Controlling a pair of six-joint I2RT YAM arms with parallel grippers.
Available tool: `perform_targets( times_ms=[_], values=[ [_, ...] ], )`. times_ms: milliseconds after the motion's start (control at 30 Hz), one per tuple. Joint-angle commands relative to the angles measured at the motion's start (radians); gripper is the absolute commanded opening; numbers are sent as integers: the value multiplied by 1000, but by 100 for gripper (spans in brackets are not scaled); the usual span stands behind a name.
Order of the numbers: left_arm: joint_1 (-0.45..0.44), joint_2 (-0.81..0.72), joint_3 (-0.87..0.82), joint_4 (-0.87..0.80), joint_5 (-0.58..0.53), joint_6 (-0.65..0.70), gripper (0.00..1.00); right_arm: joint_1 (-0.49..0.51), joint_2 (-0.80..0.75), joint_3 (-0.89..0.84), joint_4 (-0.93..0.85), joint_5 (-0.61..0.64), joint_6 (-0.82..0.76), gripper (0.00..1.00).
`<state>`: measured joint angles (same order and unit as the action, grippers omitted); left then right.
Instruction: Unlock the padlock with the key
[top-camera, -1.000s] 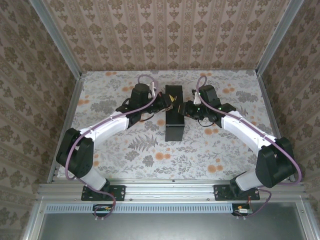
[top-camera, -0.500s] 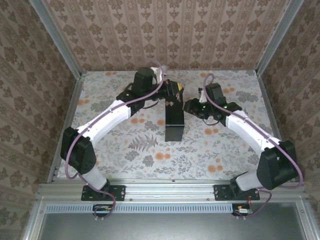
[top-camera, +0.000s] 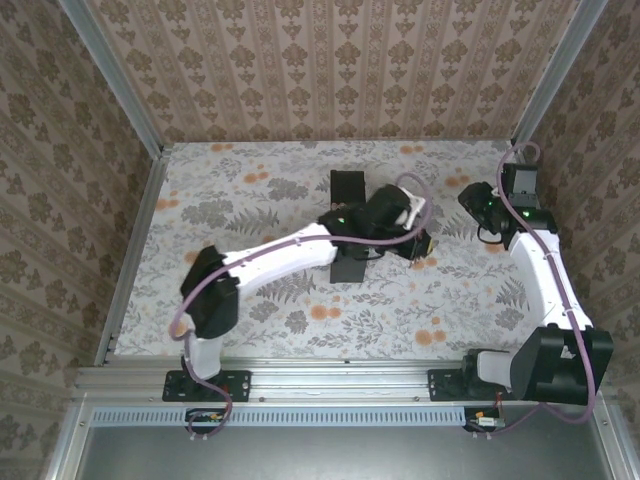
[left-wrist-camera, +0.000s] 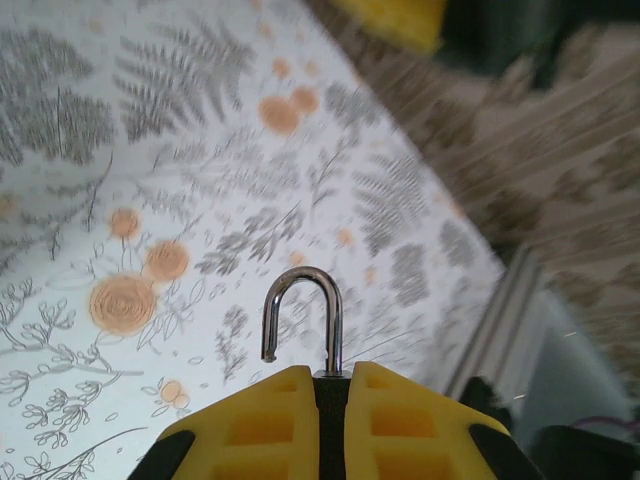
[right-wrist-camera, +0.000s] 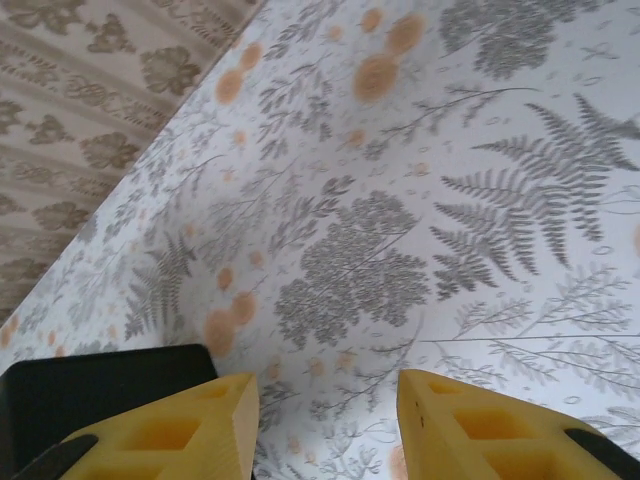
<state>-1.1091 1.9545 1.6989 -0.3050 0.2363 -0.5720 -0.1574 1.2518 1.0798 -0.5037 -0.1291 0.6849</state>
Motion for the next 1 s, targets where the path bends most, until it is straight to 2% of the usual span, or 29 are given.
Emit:
perform_targets(
  times_ms=[0, 67, 233, 333, 400, 467, 600, 667, 767, 967],
  values=[
    [-44, 102, 83, -103, -131, 97, 0, -30, -6, 24, -50, 53, 16, 42],
    [-62, 165, 114, -118, -178, 123, 0, -54, -12, 17, -41, 55, 32, 42],
    [-69, 288, 187, -156, -205, 122, 1, -74, -13, 11, -36, 46, 34, 42],
    [-66, 317, 198, -157, -198, 114, 10, -74, -12, -10, -36, 35, 26, 42],
    [-63, 310, 194, -158, -179, 103, 26, -74, -4, -20, -13, 7, 14, 42],
    [-51, 273, 173, -146, -139, 83, 38, -74, 17, -20, -8, -43, -8, 42],
    [-1, 142, 135, -92, 0, 21, 47, -64, 89, -7, -15, -153, -70, 42],
    [32, 70, 120, -64, 69, 6, 47, -44, 124, -9, -4, -192, -89, 41],
    [89, -40, 70, -55, 107, -5, 47, 16, 198, -9, 6, -220, -112, 39],
    [303, -305, -192, -8, 84, -66, 46, 202, 339, -2, 71, -250, -105, 32]
  ],
)
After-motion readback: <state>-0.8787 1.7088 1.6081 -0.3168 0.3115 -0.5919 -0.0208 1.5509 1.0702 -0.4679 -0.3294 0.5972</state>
